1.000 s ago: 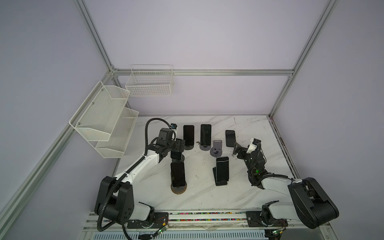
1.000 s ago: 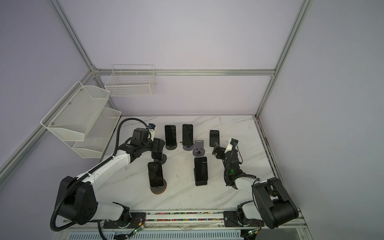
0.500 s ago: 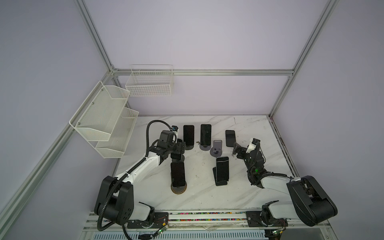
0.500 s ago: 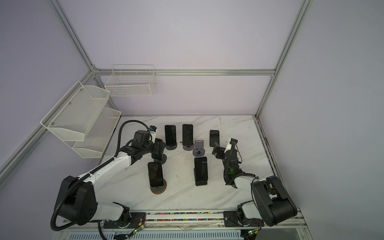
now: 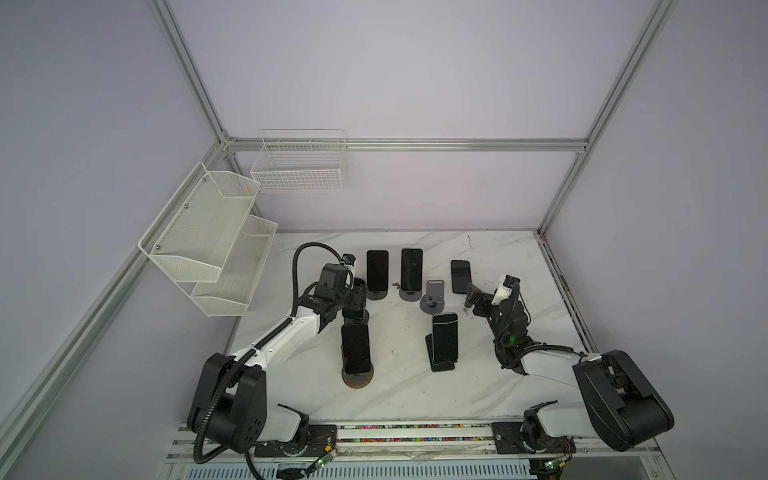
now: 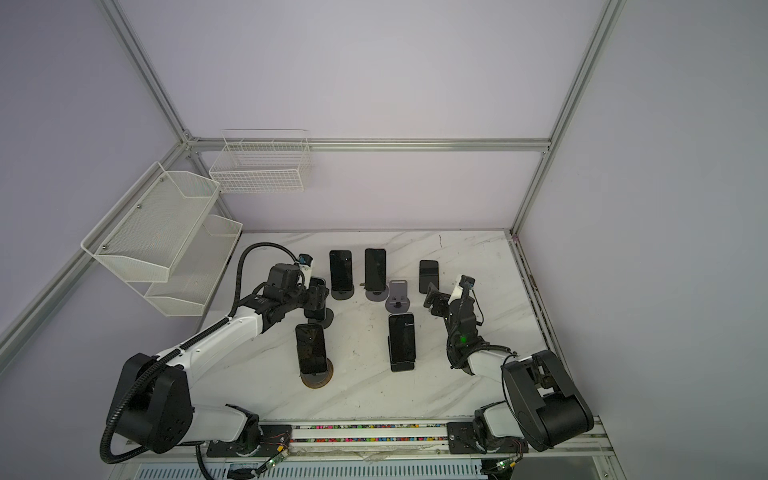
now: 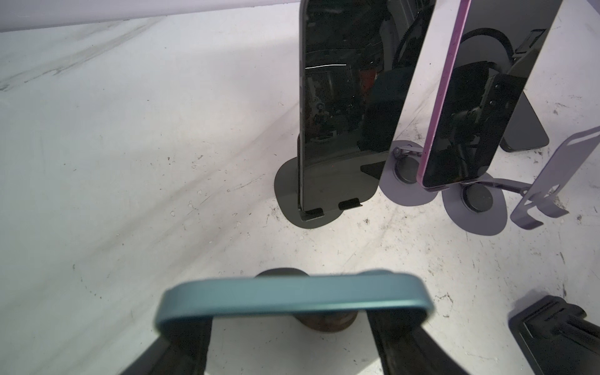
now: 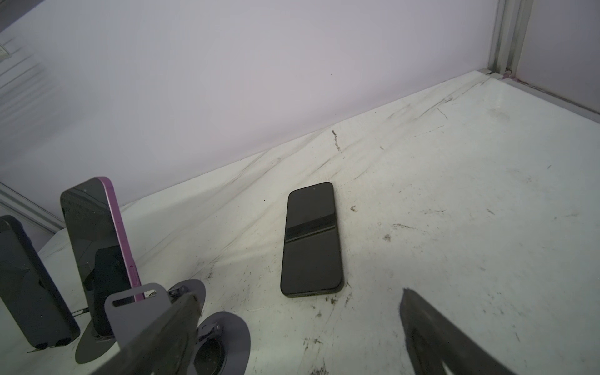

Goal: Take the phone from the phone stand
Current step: 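Lift the teal-edged phone up off its stand with the left gripper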

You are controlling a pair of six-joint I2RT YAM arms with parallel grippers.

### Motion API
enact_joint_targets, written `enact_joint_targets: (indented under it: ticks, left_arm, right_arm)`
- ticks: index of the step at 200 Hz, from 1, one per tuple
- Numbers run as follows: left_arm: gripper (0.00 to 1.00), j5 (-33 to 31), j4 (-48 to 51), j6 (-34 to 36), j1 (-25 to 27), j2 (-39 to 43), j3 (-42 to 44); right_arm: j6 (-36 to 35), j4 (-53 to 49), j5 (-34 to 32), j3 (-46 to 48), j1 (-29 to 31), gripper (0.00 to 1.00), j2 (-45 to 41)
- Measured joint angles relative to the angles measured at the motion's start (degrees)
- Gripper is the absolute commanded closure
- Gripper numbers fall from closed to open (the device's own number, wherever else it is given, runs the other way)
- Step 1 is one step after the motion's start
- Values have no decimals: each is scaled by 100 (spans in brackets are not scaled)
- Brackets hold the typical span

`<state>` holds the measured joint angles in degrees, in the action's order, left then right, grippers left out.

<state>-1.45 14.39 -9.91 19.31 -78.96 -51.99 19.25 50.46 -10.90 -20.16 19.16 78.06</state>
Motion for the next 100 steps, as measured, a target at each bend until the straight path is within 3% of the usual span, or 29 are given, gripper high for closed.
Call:
enact_joint_targets:
  ticks: [100]
  left_arm:
    - [35,-31,365,-11,0,212,13]
  right_arm:
    - [31,-24,-2,-55,0,3,157]
